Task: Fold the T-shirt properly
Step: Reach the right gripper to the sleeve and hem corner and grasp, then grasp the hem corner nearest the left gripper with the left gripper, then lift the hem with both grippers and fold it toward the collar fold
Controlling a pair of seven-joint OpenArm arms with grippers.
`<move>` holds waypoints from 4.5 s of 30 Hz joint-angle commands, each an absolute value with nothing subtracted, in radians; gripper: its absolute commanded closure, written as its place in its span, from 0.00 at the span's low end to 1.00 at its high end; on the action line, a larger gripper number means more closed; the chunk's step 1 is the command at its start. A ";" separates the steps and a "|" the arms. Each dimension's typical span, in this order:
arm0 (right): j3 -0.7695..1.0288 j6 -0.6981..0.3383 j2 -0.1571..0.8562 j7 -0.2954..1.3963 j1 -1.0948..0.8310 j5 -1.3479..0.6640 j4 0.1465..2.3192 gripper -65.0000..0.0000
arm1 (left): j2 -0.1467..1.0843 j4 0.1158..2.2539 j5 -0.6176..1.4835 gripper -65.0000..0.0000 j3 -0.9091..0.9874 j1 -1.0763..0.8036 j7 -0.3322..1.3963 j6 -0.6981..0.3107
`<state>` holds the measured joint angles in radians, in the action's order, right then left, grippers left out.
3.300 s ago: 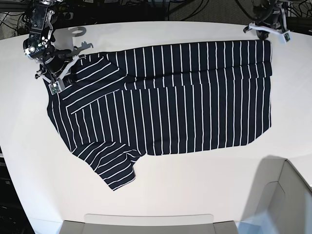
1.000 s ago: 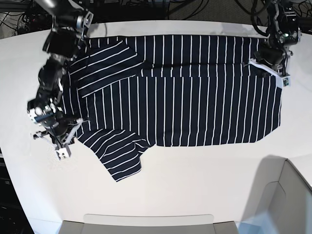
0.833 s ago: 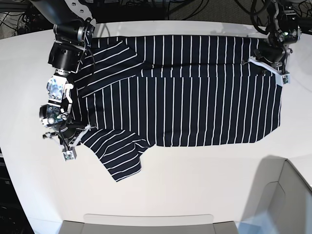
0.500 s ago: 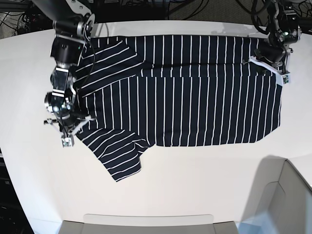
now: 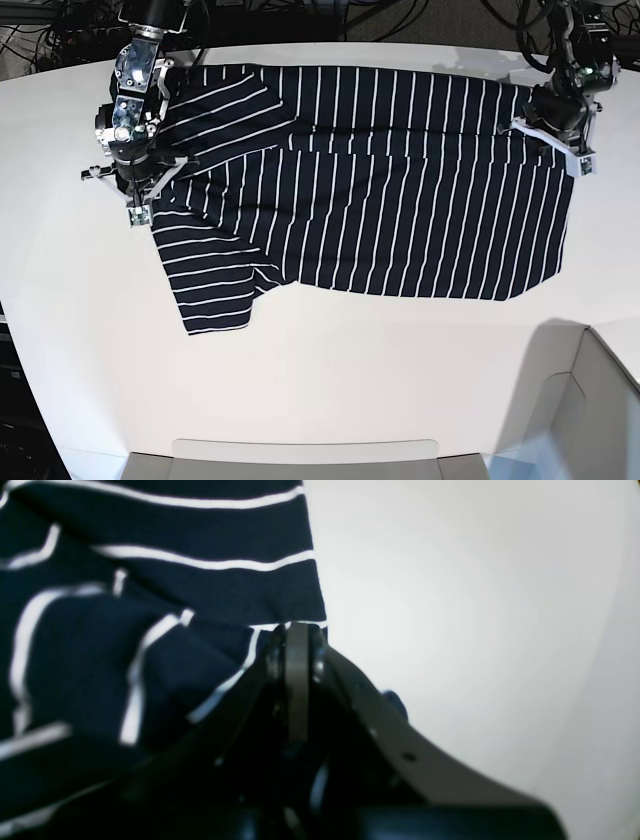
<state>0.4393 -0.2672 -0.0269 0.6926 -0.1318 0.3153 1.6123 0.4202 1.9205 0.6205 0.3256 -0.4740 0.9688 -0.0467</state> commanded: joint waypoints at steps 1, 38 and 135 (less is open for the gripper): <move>0.441 -0.263 -0.028 0.665 -0.114 0.309 1.673 0.99 | 0.450 1.934 0.621 1.00 0.329 -0.472 0.954 -0.050; 0.460 -0.349 0.217 0.211 0.702 0.189 0.384 0.56 | 0.321 1.940 0.624 1.00 0.338 -0.409 0.955 -0.047; 0.421 -0.463 0.148 0.328 0.762 0.237 0.220 0.75 | 0.601 0.260 0.320 0.73 -0.199 0.756 0.423 -0.698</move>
